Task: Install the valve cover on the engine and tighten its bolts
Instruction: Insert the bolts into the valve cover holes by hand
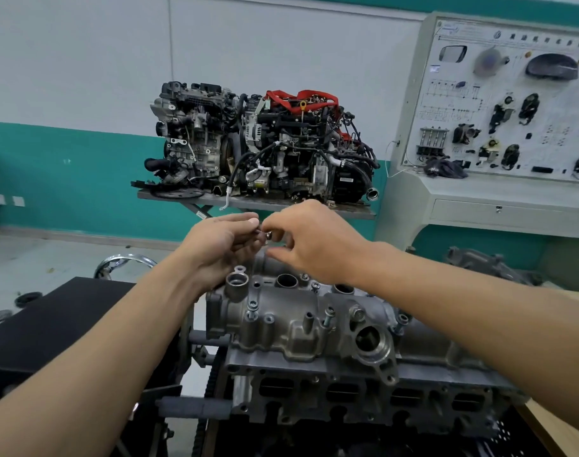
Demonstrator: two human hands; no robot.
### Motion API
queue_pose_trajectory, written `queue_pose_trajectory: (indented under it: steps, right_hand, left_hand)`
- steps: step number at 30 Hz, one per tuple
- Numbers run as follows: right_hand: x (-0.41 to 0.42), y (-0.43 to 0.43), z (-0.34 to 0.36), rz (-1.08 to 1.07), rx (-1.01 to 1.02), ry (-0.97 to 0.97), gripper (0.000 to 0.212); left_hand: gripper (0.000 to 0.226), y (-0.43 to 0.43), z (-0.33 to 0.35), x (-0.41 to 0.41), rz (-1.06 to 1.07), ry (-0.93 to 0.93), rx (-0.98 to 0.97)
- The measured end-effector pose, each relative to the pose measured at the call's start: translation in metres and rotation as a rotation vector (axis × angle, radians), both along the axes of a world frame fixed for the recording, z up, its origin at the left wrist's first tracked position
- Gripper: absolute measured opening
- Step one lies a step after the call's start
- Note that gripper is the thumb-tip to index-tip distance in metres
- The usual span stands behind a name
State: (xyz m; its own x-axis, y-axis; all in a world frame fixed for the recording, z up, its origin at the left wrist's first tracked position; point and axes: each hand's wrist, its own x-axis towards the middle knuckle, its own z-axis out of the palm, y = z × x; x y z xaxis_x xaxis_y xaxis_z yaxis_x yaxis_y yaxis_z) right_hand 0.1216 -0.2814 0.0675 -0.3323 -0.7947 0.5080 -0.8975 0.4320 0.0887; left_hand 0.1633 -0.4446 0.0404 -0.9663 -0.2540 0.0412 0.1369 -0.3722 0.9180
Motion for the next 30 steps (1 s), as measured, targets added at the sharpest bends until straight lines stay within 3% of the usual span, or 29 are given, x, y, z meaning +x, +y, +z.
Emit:
queue_pose_trajectory:
  steps: [4,9,13,17,20,24,30]
  right_hand:
    - [-0.005,-0.004,-0.003,0.089,-0.125,0.008,0.013]
    - [-0.006,-0.009,-0.004,0.119,-0.110,0.076,0.013]
    - [-0.010,-0.013,0.002,0.061,-0.110,-0.070,0.011]
    - [-0.013,-0.014,0.015,-0.050,0.256,-0.243,0.008]
    - [-0.009,-0.023,0.016,-0.090,0.425,-0.187,0.006]
    - [-0.004,-0.032,0.024,-0.063,0.482,-0.159,0.009]
    - [-0.003,-0.038,0.017,-0.073,0.575,-0.185,0.010]
  left_hand:
    - [0.011,-0.004,0.000,0.001,-0.058,-0.002,0.146]
    - [0.011,-0.007,-0.001,0.001,-0.083,-0.012,0.214]
    - [0.015,0.004,0.001,0.004,0.129,-0.022,-0.037]
    - [0.012,0.005,-0.004,0.006,0.485,0.063,-0.413]
    - [0.012,0.003,-0.015,0.014,0.427,0.005,-0.565]
    - [0.021,0.001,-0.033,0.021,0.279,-0.068,-0.443]
    - [0.021,0.003,-0.043,0.018,0.347,-0.066,-0.184]
